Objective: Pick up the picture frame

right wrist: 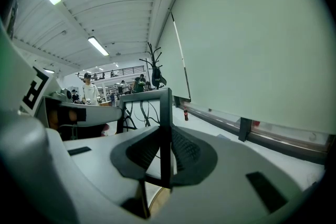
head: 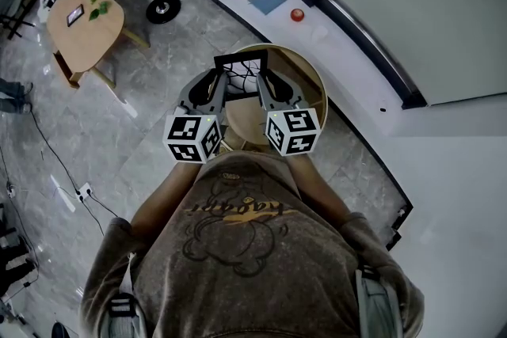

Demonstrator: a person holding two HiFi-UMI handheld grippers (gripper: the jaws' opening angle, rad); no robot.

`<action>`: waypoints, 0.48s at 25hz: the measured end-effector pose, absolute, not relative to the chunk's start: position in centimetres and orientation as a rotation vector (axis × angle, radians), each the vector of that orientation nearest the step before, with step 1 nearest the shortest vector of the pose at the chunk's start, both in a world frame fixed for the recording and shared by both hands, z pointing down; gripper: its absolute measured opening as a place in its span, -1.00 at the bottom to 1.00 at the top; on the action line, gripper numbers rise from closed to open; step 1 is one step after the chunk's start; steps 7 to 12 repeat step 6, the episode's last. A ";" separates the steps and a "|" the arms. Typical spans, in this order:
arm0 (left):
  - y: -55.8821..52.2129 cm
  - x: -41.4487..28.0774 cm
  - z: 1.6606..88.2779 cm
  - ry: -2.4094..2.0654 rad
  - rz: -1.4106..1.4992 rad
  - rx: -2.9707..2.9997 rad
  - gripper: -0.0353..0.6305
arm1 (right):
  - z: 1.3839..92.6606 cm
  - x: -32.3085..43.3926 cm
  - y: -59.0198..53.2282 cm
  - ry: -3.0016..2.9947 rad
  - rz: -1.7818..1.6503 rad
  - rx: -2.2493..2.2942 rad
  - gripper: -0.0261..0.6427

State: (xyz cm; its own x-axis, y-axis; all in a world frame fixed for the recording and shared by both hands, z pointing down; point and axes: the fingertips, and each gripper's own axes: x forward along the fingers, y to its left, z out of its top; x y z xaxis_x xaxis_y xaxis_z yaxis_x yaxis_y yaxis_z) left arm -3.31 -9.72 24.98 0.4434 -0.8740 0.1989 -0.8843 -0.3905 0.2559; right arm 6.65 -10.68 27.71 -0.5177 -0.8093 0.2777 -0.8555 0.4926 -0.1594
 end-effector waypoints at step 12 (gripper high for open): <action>-9.0 -3.3 25.5 -1.508 0.047 2.370 -0.65 | 28.3 6.7 -9.9 -2.568 0.424 1.439 -0.67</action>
